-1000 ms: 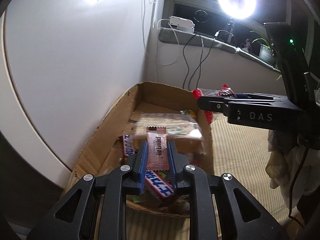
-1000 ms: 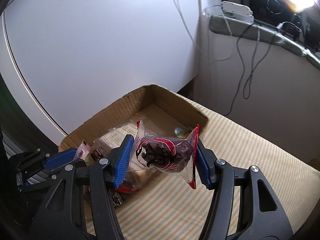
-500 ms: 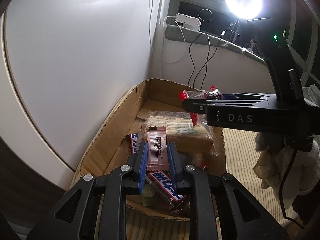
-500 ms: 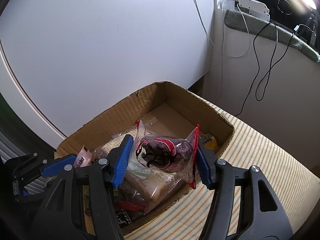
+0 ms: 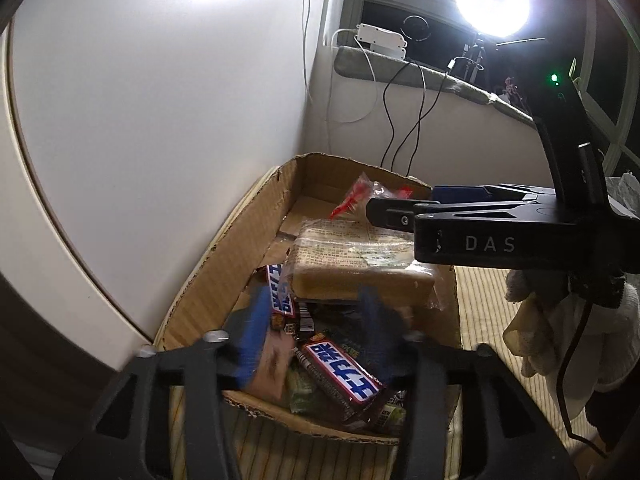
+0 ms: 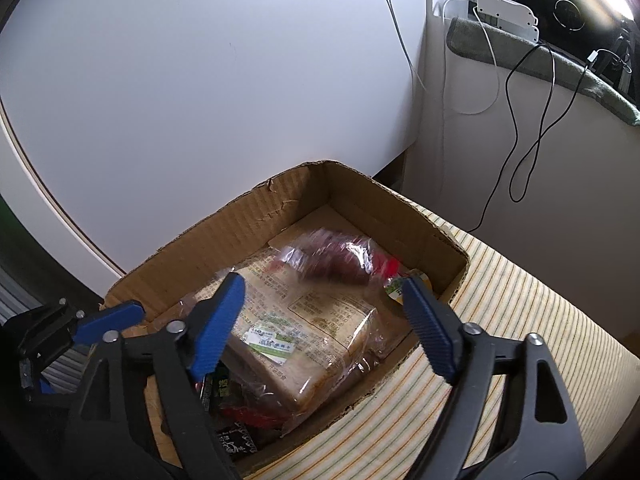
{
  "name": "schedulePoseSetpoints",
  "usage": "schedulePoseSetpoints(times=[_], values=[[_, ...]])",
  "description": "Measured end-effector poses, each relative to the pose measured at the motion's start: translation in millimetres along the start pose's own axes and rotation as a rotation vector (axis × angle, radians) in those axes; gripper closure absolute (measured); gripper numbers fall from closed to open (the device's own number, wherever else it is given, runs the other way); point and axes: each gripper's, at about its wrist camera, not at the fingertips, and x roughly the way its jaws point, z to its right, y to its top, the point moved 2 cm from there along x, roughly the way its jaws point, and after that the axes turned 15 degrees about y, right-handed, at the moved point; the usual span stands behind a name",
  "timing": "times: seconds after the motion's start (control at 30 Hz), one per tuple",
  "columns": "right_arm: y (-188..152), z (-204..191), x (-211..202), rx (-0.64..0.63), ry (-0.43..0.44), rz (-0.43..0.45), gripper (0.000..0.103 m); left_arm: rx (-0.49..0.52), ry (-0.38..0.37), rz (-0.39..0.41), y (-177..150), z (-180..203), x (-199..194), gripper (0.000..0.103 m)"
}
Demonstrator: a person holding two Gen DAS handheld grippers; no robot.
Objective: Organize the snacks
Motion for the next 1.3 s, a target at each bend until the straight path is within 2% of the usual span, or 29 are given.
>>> schedulePoseSetpoints(times=[0.07,0.17,0.53,1.3], values=[[-0.7,0.4,-0.1,0.000,-0.003,0.002,0.013,0.004,0.005,0.002,-0.3,-0.2,-1.0,0.038],[-2.5,1.0,0.7,-0.001,-0.009,-0.007,0.011,0.003,0.013,-0.004,-0.8,-1.3,-0.7,0.030],[-0.8,-6.8,-9.3,-0.009,-0.030,0.012,0.011,-0.007,0.016,-0.028,-3.7,-2.8,0.8,0.029],[-2.7,-16.8,-33.5,-0.031,-0.055,0.059,0.010,0.006,0.020,-0.017,-0.7,3.2,-9.1,0.029]])
